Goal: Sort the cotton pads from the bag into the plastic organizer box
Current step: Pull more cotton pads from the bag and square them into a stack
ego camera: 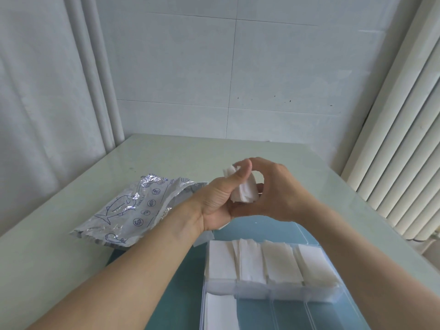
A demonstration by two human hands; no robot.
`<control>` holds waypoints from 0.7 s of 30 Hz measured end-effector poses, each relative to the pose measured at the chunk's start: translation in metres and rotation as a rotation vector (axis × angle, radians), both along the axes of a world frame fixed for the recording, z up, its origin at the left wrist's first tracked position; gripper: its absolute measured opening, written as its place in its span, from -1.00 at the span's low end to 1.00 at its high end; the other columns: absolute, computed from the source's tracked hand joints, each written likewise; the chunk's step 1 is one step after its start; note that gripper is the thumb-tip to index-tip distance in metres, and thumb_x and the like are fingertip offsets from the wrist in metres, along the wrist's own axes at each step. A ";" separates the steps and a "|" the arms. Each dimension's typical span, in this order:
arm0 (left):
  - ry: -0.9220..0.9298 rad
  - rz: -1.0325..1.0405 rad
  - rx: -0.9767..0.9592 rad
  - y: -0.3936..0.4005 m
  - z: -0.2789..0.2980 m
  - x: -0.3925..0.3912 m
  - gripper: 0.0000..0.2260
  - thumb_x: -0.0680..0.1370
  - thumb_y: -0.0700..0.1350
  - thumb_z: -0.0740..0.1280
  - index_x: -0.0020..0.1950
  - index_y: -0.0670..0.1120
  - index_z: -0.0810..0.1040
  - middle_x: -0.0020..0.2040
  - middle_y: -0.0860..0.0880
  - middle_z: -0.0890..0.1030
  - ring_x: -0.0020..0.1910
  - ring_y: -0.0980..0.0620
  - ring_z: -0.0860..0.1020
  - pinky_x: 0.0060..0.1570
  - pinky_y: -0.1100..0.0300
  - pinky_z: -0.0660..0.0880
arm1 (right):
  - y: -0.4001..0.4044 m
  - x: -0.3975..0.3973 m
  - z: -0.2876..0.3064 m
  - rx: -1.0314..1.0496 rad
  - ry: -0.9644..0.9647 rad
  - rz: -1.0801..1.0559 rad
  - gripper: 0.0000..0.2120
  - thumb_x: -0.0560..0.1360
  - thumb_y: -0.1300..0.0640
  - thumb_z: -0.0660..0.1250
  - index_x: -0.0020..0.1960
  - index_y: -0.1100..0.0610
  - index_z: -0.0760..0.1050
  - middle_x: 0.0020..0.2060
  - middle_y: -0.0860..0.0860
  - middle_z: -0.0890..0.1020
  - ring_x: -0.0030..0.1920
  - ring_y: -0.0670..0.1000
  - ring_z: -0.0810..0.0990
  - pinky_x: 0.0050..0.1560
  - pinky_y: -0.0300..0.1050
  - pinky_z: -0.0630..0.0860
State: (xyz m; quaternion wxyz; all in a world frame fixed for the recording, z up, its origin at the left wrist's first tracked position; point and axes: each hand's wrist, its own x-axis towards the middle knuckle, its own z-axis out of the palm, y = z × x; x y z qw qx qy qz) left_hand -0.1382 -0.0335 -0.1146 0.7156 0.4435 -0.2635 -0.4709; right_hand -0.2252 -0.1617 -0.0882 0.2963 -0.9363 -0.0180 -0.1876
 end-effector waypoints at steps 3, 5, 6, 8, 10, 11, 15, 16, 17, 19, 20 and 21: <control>0.019 0.003 -0.005 0.001 0.001 0.001 -0.21 0.18 0.26 0.58 0.24 -0.18 0.54 0.05 -0.10 0.59 0.08 -0.08 0.61 0.10 0.00 0.57 | 0.001 -0.002 0.002 0.026 -0.004 0.011 -0.21 0.14 -0.01 0.72 0.31 -0.10 0.50 0.10 -0.24 0.62 0.04 -0.19 0.62 0.05 -0.17 0.60; -0.042 -0.051 0.033 0.001 0.000 0.001 -0.25 0.13 0.26 0.62 0.16 -0.16 0.60 0.06 -0.12 0.59 0.15 -0.13 0.53 0.31 -0.06 0.43 | 0.001 -0.004 0.003 0.001 0.050 0.023 -0.07 0.10 0.00 0.74 0.39 -0.12 0.42 0.13 -0.28 0.58 0.02 -0.27 0.61 0.02 -0.36 0.55; -0.061 -0.071 0.030 0.002 -0.001 0.001 -0.32 0.14 0.25 0.63 0.10 -0.14 0.64 0.03 -0.12 0.61 0.15 -0.13 0.52 0.36 -0.07 0.38 | 0.001 -0.003 0.002 -0.004 0.062 0.022 -0.10 0.08 0.01 0.75 0.35 -0.09 0.45 0.09 -0.25 0.61 -0.01 -0.25 0.63 -0.02 -0.37 0.55; -0.080 -0.134 0.004 0.003 -0.002 0.001 -0.43 0.20 0.20 0.61 0.07 -0.10 0.67 0.02 -0.10 0.64 0.09 -0.10 0.58 0.33 -0.07 0.42 | 0.001 -0.002 0.001 0.021 0.041 0.004 -0.25 0.09 0.06 0.74 0.22 -0.04 0.53 -0.06 -0.18 0.66 -0.09 -0.14 0.66 -0.08 -0.15 0.63; -0.092 -0.195 -0.005 0.005 -0.003 -0.001 -0.50 0.30 0.13 0.57 0.11 -0.13 0.65 0.04 -0.12 0.64 0.08 -0.11 0.60 0.31 -0.16 0.45 | 0.002 -0.002 0.002 -0.020 0.030 -0.010 -0.23 0.11 0.06 0.72 0.25 -0.08 0.49 -0.03 -0.20 0.63 -0.07 -0.15 0.62 -0.07 -0.10 0.60; -0.099 -0.204 0.013 0.006 -0.003 -0.002 -0.55 0.35 0.09 0.54 0.13 -0.14 0.65 0.05 -0.15 0.63 0.09 -0.13 0.61 0.30 -0.22 0.45 | 0.002 -0.002 0.002 -0.064 0.044 0.006 -0.16 0.11 0.04 0.72 0.32 -0.10 0.45 0.03 -0.22 0.60 -0.02 -0.18 0.58 -0.03 -0.18 0.54; -0.119 -0.145 0.062 0.006 0.000 -0.005 -0.52 0.38 0.08 0.52 0.19 -0.16 0.61 0.09 -0.21 0.60 0.08 -0.18 0.60 0.26 -0.24 0.48 | 0.004 -0.002 0.003 -0.093 0.084 0.041 -0.15 0.12 0.03 0.72 0.33 -0.11 0.45 0.04 -0.25 0.59 0.01 -0.21 0.56 0.01 -0.32 0.48; -0.129 -0.142 0.052 0.006 0.000 -0.005 -0.47 0.33 0.07 0.57 0.20 -0.17 0.60 0.10 -0.21 0.59 0.10 -0.18 0.60 0.25 -0.20 0.50 | 0.002 -0.001 0.003 -0.091 0.076 0.023 -0.24 0.15 0.05 0.70 0.29 -0.09 0.48 -0.02 -0.23 0.61 -0.04 -0.19 0.57 -0.05 -0.31 0.48; -0.134 -0.144 0.031 0.006 0.000 -0.005 -0.43 0.28 0.05 0.61 0.19 -0.17 0.60 0.09 -0.20 0.59 0.10 -0.16 0.60 0.22 -0.14 0.54 | 0.001 -0.002 0.004 -0.099 0.077 0.000 -0.28 0.17 0.05 0.68 0.27 -0.07 0.49 -0.07 -0.23 0.61 -0.08 -0.19 0.58 -0.11 -0.31 0.49; -0.191 -0.123 0.018 0.006 0.001 -0.005 -0.46 0.26 0.00 0.60 0.16 -0.17 0.60 0.01 -0.17 0.62 0.00 -0.12 0.63 0.05 0.04 0.61 | -0.001 -0.003 0.006 -0.096 0.108 -0.019 -0.21 0.17 0.03 0.67 0.34 -0.08 0.43 -0.09 -0.22 0.60 -0.14 -0.15 0.62 -0.17 -0.33 0.53; -0.234 -0.096 0.032 0.005 0.002 -0.006 -0.49 0.28 -0.01 0.55 0.15 -0.18 0.58 -0.07 -0.14 0.64 -0.08 -0.08 0.64 -0.07 0.12 0.62 | -0.003 -0.004 0.007 -0.067 0.129 -0.010 -0.15 0.17 0.05 0.68 0.37 -0.10 0.39 -0.07 -0.19 0.61 -0.15 -0.08 0.65 -0.14 -0.27 0.58; -0.267 -0.066 0.044 0.005 0.004 -0.008 -0.50 0.28 0.00 0.51 0.14 -0.19 0.56 -0.14 -0.12 0.65 -0.15 -0.06 0.65 -0.16 0.17 0.60 | -0.003 -0.004 0.008 -0.031 0.135 0.008 -0.12 0.17 0.08 0.70 0.39 -0.12 0.38 -0.05 -0.15 0.64 -0.15 -0.01 0.68 -0.11 -0.19 0.60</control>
